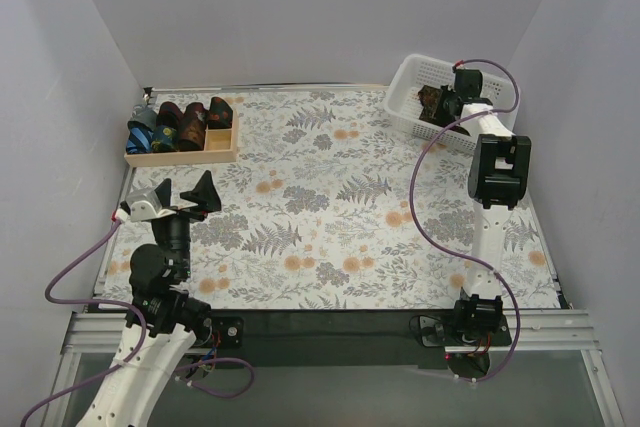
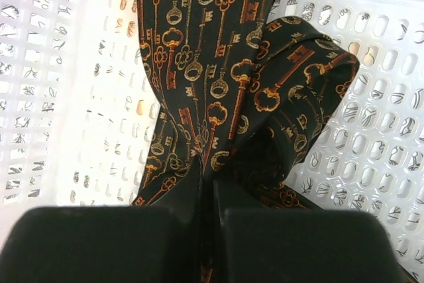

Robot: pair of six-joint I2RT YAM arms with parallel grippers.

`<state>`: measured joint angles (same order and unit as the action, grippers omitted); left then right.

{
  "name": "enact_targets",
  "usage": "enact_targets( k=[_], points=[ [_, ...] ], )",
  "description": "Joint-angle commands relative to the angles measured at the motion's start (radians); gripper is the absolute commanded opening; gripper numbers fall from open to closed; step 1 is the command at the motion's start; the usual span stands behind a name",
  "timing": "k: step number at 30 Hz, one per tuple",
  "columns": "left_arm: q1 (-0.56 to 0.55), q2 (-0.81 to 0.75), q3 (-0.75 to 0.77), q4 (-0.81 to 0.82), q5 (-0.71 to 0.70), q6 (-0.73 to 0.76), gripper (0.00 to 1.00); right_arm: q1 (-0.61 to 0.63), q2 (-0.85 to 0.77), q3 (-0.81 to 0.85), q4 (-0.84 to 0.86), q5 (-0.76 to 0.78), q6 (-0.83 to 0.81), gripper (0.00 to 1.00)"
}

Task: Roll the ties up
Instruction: Grab a tie with the right arm, then move the tie to the center of the board

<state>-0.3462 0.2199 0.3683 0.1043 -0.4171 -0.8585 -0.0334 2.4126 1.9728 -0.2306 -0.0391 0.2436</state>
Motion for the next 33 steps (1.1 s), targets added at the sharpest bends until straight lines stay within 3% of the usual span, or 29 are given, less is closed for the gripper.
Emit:
enact_targets(
  k=[1,13,21,26,33],
  points=[
    [0.006,-0.011,-0.009,0.009,0.012,0.021,0.96,-0.002,-0.096,0.034,0.029,-0.044,-0.02,0.01],
    [0.007,-0.033,-0.008,0.006,0.026,0.016,0.96,0.03,-0.481,-0.028,0.076,-0.143,-0.147,0.01],
    [0.007,-0.054,-0.003,-0.003,0.046,0.01,0.96,0.151,-0.768,-0.153,0.074,-0.241,-0.165,0.01],
    [0.007,-0.076,-0.003,-0.005,0.063,0.006,0.96,0.263,-0.933,-0.345,0.074,-0.306,-0.135,0.01],
    [0.007,-0.074,-0.005,-0.003,0.096,0.004,0.96,0.479,-1.11,-0.69,0.132,-0.178,0.023,0.01]
  ],
)
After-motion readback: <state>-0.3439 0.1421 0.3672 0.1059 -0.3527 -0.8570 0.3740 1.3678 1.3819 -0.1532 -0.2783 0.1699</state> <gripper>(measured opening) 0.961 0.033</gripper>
